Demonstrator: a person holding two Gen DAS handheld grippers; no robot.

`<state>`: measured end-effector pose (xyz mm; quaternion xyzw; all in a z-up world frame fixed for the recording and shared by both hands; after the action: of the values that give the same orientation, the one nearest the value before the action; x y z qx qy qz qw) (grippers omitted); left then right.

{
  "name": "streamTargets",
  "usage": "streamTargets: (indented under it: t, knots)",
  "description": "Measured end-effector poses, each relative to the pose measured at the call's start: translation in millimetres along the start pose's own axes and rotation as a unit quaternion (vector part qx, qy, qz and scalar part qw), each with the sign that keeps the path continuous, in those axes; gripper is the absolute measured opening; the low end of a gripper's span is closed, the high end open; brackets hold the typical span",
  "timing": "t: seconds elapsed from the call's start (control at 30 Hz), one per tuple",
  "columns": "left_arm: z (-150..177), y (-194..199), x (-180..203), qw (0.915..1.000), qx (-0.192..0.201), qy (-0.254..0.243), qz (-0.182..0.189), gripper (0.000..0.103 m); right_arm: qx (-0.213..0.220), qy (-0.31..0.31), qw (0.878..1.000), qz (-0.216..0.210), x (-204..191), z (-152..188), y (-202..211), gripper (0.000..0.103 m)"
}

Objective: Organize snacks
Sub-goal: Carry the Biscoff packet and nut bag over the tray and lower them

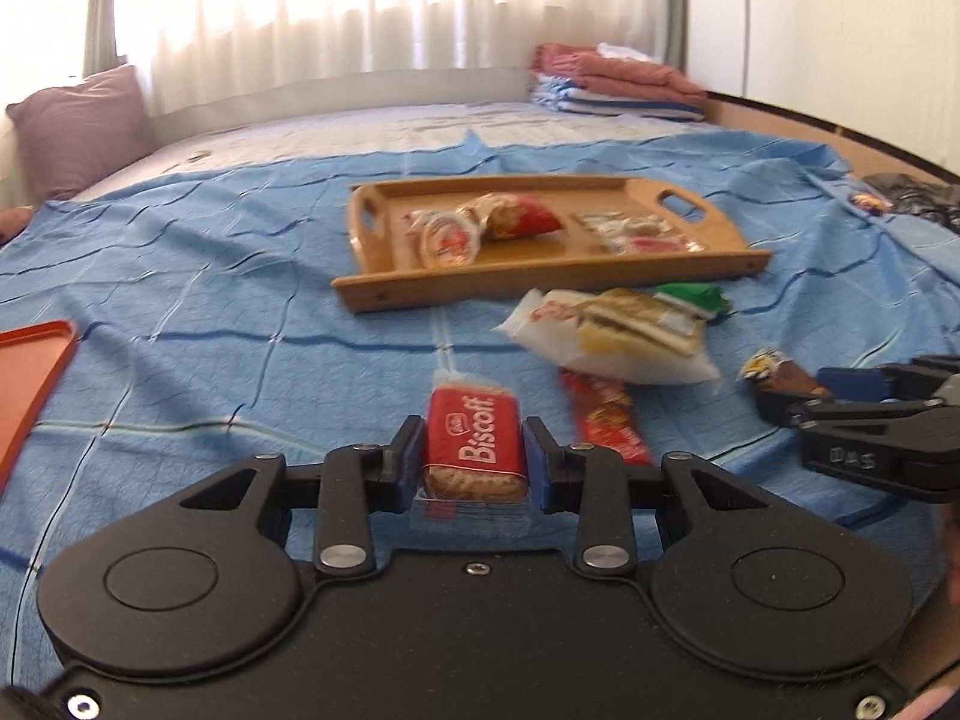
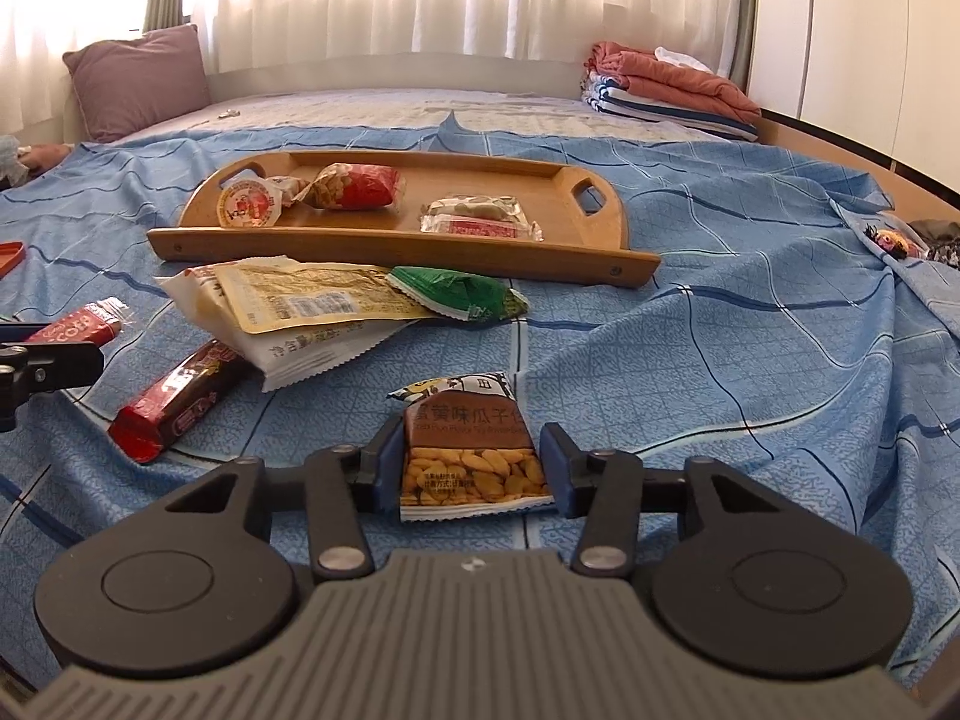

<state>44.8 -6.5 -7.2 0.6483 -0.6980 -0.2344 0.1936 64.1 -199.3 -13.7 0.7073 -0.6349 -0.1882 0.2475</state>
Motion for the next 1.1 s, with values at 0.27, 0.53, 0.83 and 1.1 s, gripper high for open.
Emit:
streamTargets:
  t: [0.27,0.53,0.83,1.1]
  knots:
    - [8.9,-15.2,-7.9,0.9993,-0.008,0.035,-0.012,0.060,0.016,-0.002,1.000,-0.010,-8.1,3.1,0.9,0.069]
    - [8.5,-20.8,3.4,0.9998,-0.010,0.015,0.011,0.032,0.018,-0.007,1.000,-0.022,-6.4,4.8,-9.3,0.075]
    - [-13.5,0.4,8.0,0.9995,0.014,-0.003,0.027,0.031,0.022,0.005,0.998,-0.050,-17.8,-7.9,7.4,0.050]
    - [-67.1,-7.6,-10.4,0.9989,0.038,0.018,0.019,0.031,0.054,-0.017,0.998,-0.039,-6.1,-50.2,6.4,0.050]
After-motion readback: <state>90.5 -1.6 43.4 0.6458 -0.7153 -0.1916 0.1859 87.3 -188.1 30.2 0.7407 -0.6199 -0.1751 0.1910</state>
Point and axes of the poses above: each gripper's, at about its wrist camera, not at the fingertips, and y roughly against the way its jaws point, x to its right, z to its underside, the point moved 3 cm from there along -y, roughly the way its jaws point
